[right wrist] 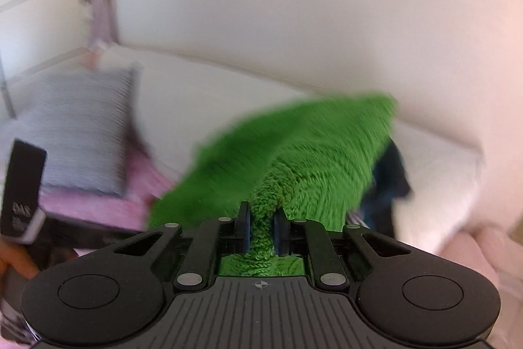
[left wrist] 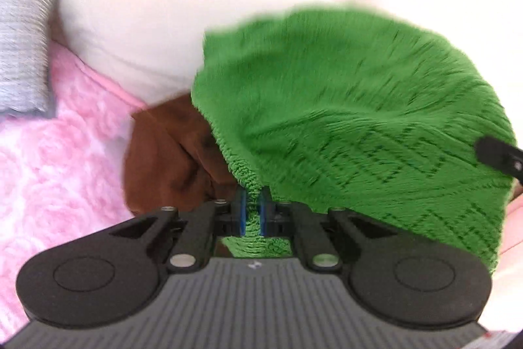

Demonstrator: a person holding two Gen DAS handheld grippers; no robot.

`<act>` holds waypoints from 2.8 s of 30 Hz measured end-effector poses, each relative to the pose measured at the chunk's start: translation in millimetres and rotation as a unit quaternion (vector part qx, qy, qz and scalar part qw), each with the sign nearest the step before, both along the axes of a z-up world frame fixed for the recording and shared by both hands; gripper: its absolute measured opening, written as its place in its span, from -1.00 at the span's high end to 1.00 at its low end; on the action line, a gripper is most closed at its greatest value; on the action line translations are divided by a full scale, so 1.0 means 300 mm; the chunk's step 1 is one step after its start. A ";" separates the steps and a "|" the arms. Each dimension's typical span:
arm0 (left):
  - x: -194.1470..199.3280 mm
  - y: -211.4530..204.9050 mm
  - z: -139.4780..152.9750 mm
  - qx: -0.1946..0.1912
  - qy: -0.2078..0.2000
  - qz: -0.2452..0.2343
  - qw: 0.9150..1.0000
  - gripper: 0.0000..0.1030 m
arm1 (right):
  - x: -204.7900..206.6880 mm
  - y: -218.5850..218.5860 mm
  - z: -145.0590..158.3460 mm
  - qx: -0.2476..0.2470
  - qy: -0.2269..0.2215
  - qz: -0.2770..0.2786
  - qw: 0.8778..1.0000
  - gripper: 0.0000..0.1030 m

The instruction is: Fold clothes

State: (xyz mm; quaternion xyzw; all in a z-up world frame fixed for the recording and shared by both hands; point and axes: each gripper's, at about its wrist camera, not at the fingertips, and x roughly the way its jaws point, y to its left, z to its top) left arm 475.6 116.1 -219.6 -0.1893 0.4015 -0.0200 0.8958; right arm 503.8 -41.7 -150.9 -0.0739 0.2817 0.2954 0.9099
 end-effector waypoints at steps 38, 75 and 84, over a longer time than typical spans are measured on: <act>-2.085 0.142 0.302 0.083 0.170 0.405 0.894 0.13 | -1.554 0.422 0.036 -0.164 0.116 0.451 0.870 -0.07; -1.936 0.170 0.171 0.028 0.188 0.497 0.846 -0.16 | -1.307 0.568 -0.060 -0.224 0.098 0.508 0.826 -0.07; -2.081 0.331 -0.137 -0.064 0.176 0.614 0.767 -0.27 | -1.038 0.665 -0.135 -0.238 0.099 0.442 0.859 -0.07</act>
